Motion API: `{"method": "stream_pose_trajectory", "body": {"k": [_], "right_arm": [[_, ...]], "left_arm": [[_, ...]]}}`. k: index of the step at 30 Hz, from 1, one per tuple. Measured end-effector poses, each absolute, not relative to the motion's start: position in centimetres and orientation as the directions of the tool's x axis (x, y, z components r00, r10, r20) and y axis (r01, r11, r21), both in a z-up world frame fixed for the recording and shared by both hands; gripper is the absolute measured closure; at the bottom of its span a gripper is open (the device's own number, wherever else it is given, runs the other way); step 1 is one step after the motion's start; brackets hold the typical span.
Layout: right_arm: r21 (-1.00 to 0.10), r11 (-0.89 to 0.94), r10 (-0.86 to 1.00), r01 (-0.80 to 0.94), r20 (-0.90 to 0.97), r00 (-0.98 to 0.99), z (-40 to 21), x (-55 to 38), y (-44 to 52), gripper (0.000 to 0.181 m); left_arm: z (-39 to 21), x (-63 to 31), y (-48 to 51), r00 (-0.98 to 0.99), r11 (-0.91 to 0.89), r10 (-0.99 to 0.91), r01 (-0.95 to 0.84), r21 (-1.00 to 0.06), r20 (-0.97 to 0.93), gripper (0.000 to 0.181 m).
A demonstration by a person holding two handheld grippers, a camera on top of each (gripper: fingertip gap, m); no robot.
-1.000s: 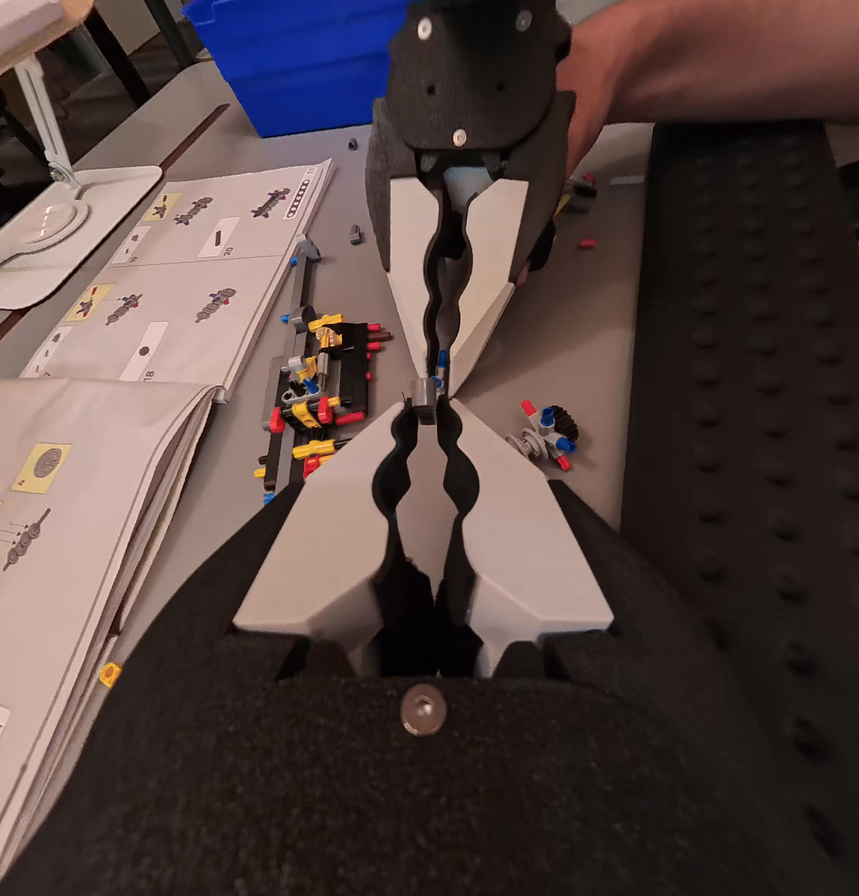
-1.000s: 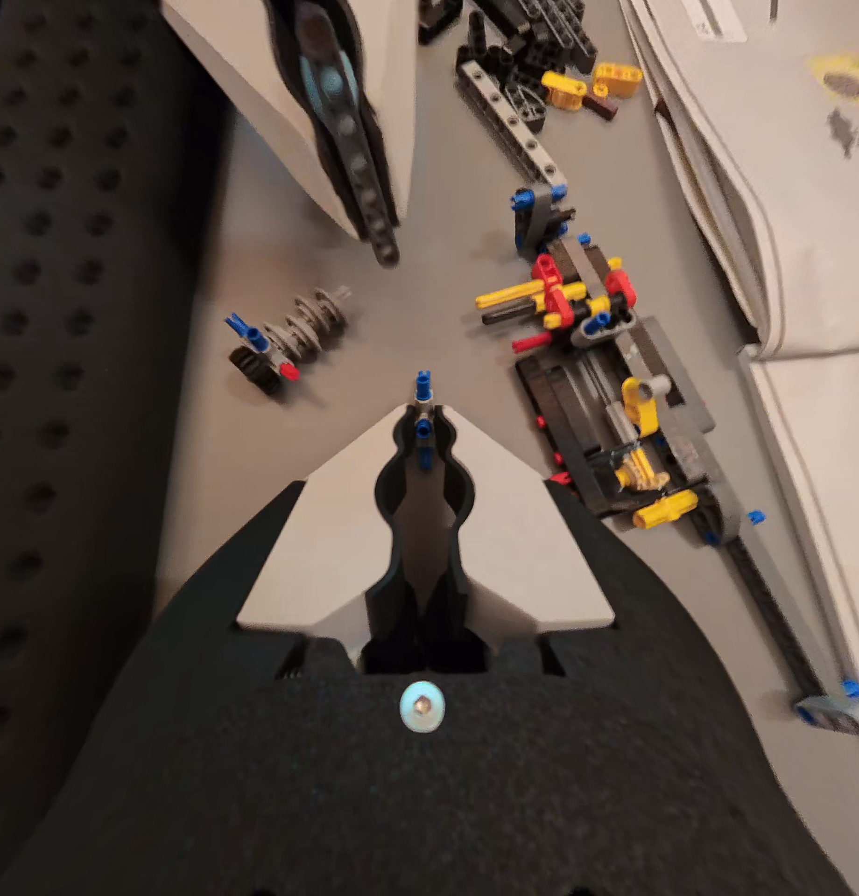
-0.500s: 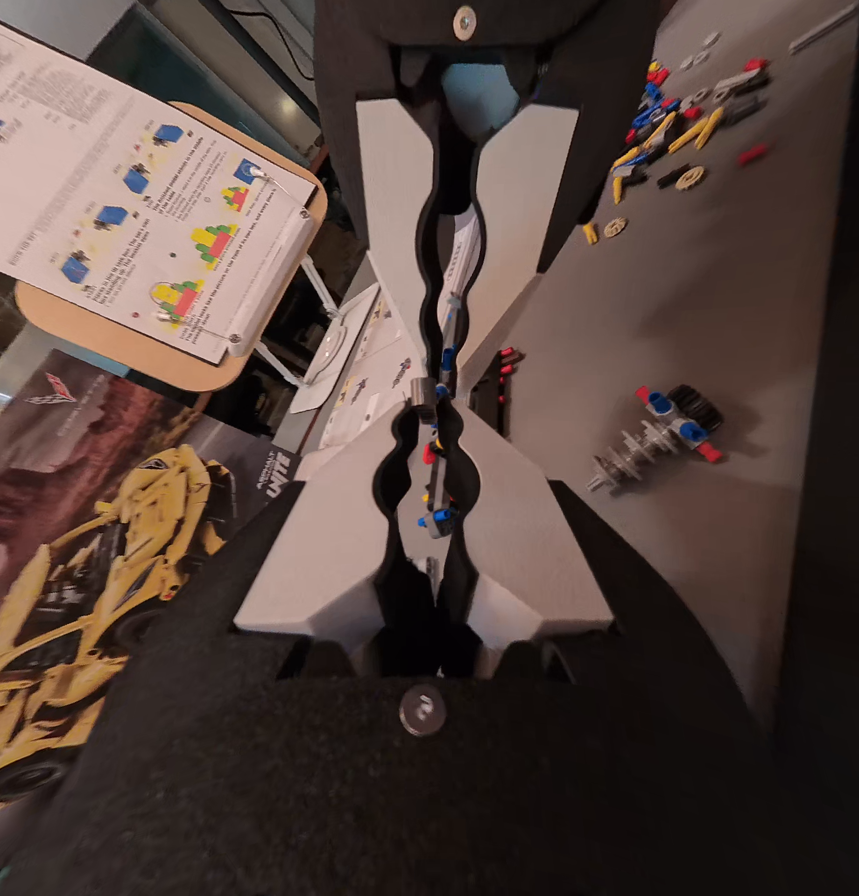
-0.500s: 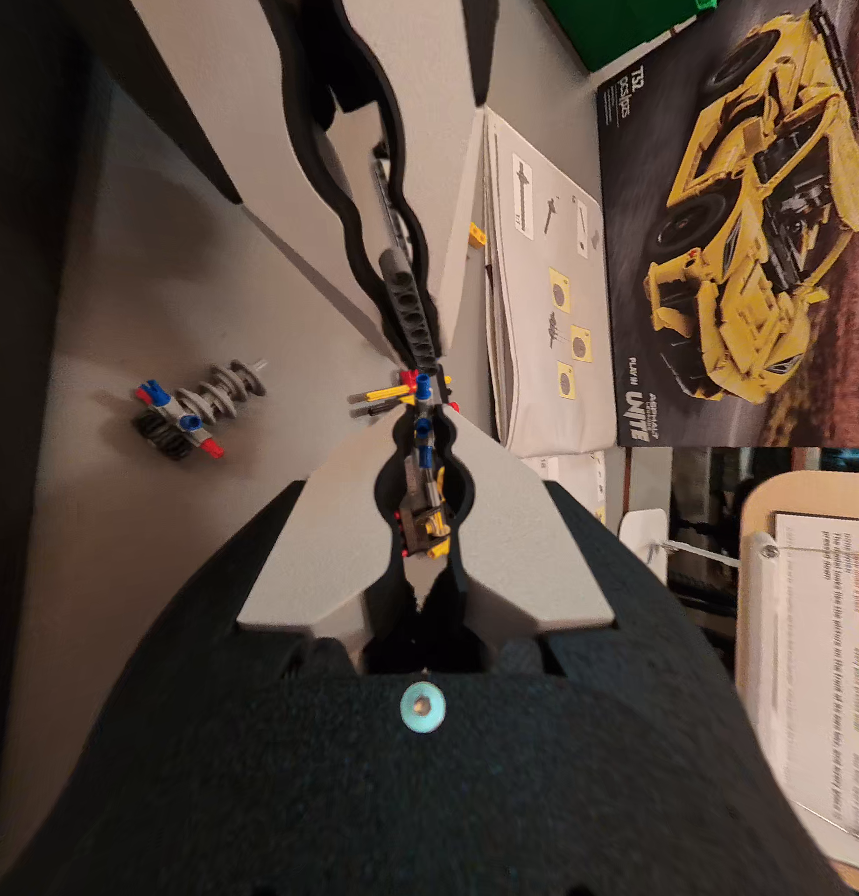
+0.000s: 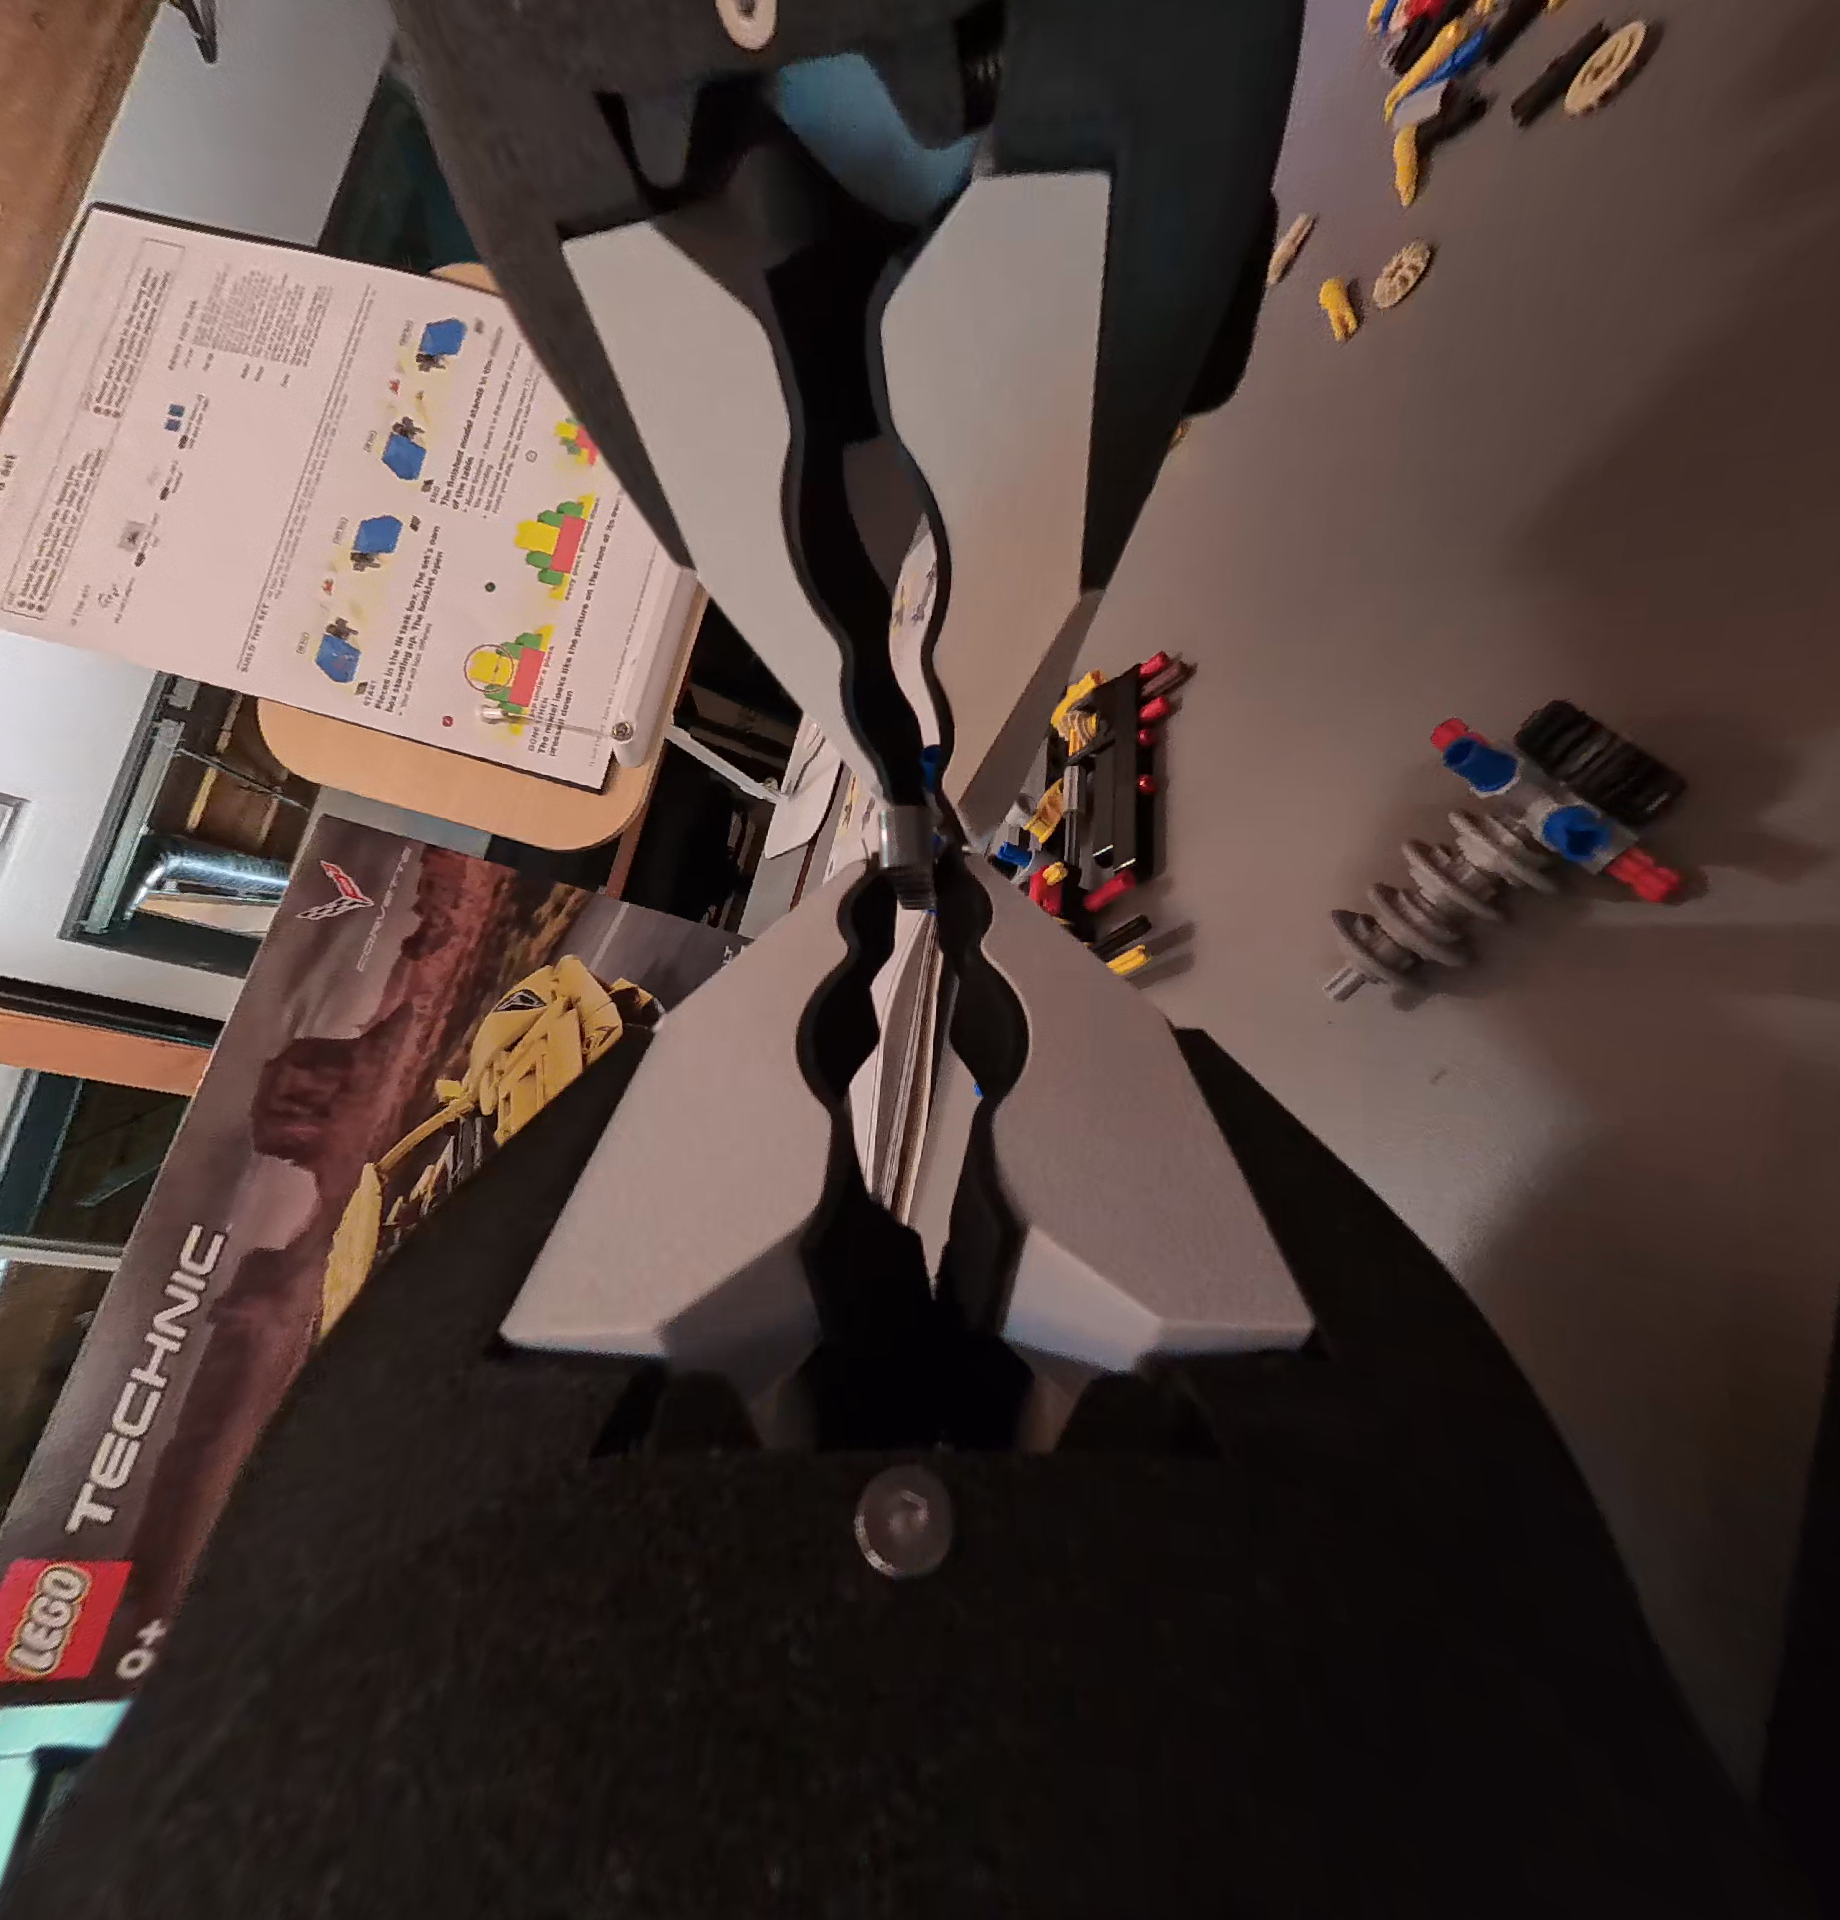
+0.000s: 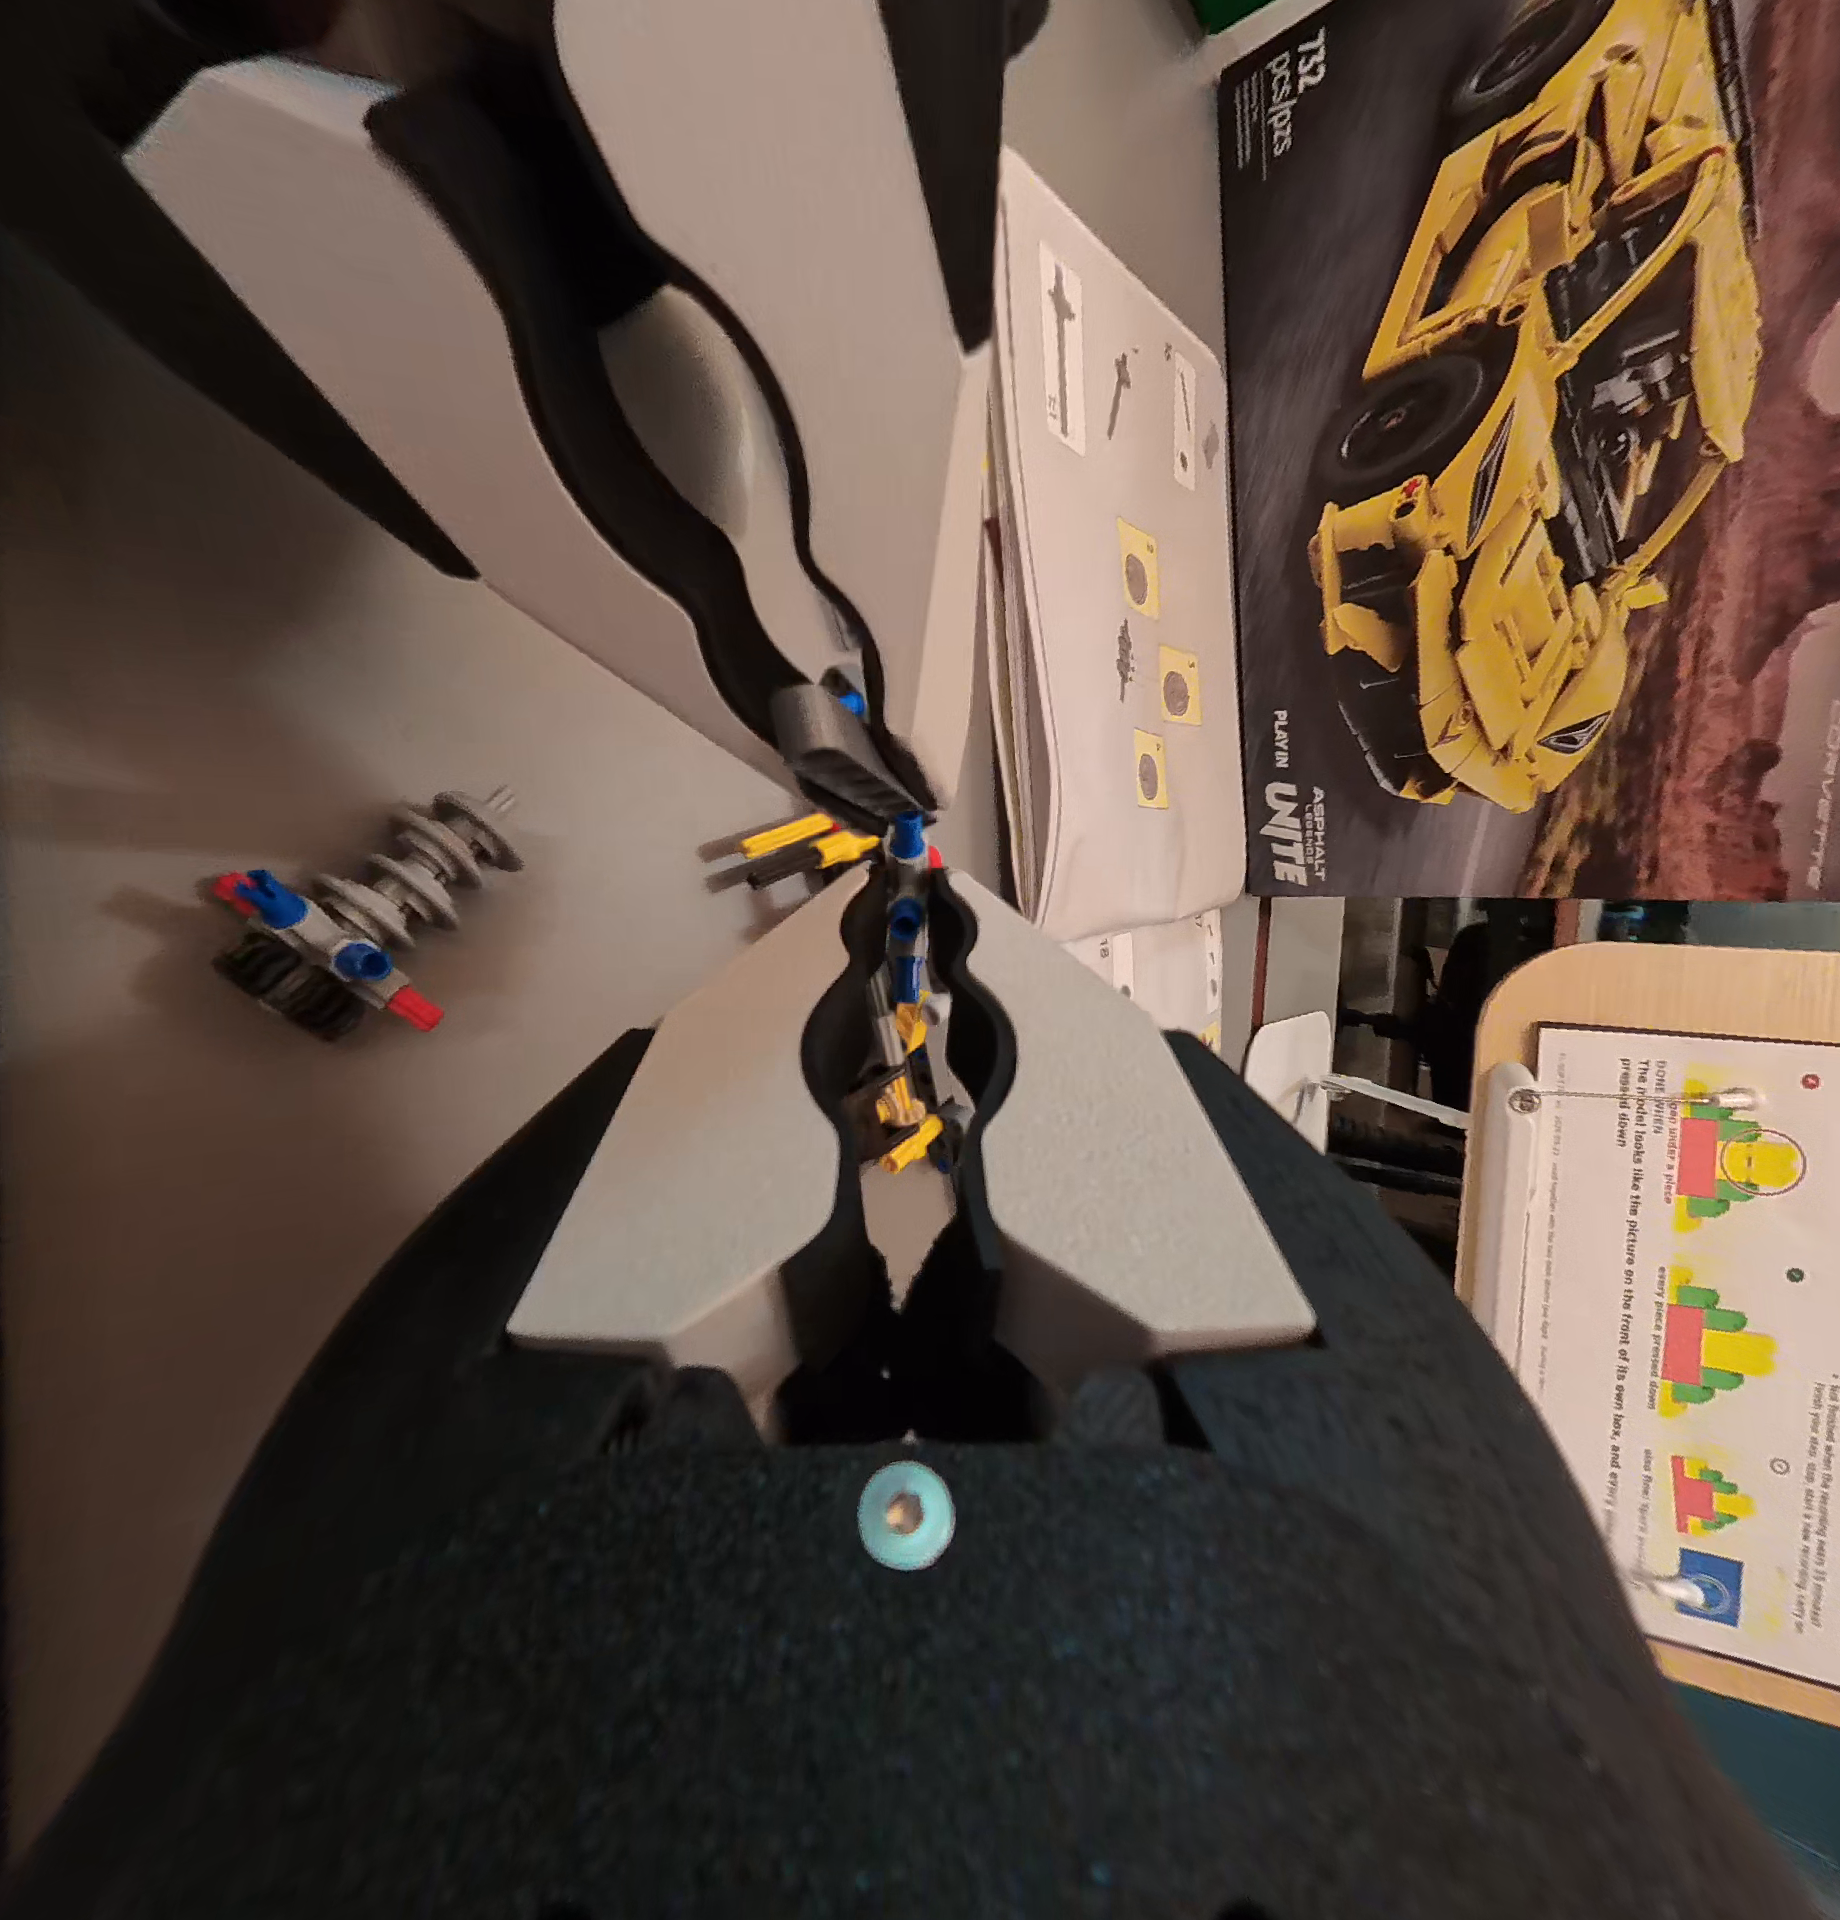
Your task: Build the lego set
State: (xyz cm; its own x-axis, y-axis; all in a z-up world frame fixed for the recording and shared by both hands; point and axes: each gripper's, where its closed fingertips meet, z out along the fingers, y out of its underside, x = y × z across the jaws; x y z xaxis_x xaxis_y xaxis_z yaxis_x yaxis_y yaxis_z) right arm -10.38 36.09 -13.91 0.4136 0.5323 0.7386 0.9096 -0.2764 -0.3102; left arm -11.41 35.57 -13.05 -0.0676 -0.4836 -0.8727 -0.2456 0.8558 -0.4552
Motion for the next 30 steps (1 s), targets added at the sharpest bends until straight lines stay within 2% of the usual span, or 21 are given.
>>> {"method": "stream_pose_trajectory", "body": {"k": [5, 7, 13, 18, 19, 21, 22, 24, 25, 27, 30], "right_arm": [[-0.297, -0.273, 0.517, 0.915, 0.757, 0.399, -13.9, -10.2, 36.2, 0.175], [-0.250, -0.273, 0.506, 0.929, 0.784, 0.360, -13.9, -10.1, 36.2, 0.175], [-0.164, -0.289, 0.481, 0.943, 0.827, 0.291, -14.5, -9.7, 36.1, 0.175], [-0.201, -0.276, 0.457, 0.940, 0.833, 0.312, -14.6, -9.5, 36.1, 0.175], [-0.231, -0.232, 0.467, 0.945, 0.826, 0.316, -14.5, -9.7, 35.9, 0.175], [-0.416, -0.214, 0.540, 0.884, 0.704, 0.462, -14.9, -9.9, 35.0, 0.175], [-0.528, -0.213, 0.599, 0.822, 0.594, 0.537, -15.2, -10.3, 34.3, 0.175], [-0.755, -0.250, 0.685, 0.607, 0.305, 0.661, -15.1, -11.3, 33.2, 0.175], [-0.820, -0.311, 0.717, 0.480, 0.130, 0.685, -15.0, -11.9, 32.7, 0.175], [-0.867, -0.397, 0.717, 0.303, -0.087, 0.691, -14.7, -12.2, 32.5, 0.175], [-0.830, -0.487, 0.705, 0.272, -0.189, 0.684, -16.5, -12.3, 32.6, 0.175]], "left_arm": [[-13.1, -11.3, 35.6, -0.049, 0.893, -0.387, -0.269, -0.361, -0.921, 0.175], [-13.2, -11.2, 35.6, -0.044, 0.899, -0.362, -0.279, -0.336, -0.931, 0.175], [-13.9, -10.8, 35.6, -0.061, 0.880, -0.384, -0.325, -0.345, -0.921, 0.175], [-14.0, -10.7, 35.6, -0.064, 0.878, -0.390, -0.326, -0.350, -0.919, 0.175], [-14.0, -10.9, 35.1, -0.074, 0.883, -0.403, -0.292, -0.367, -0.912, 0.175], [-13.8, -11.6, 34.9, -0.081, 0.905, -0.384, -0.233, -0.357, -0.920, 0.175], [-13.6, -12.0, 35.3, -0.071, 0.908, -0.374, -0.230, -0.350, -0.925, 0.175], [-13.6, -12.7, 36.2, -0.069, 0.884, -0.429, -0.236, -0.403, -0.901, 0.175], [-13.2, -13.1, 36.7, -0.052, 0.870, -0.455, -0.238, -0.432, -0.889, 0.175], [-12.5, -13.4, 37.4, -0.028, 0.831, -0.526, -0.230, -0.507, -0.850, 0.175], [-11.9, -13.7, 38.1, -0.007, 0.768, -0.617, -0.225, -0.600, -0.787, 0.175]]}}
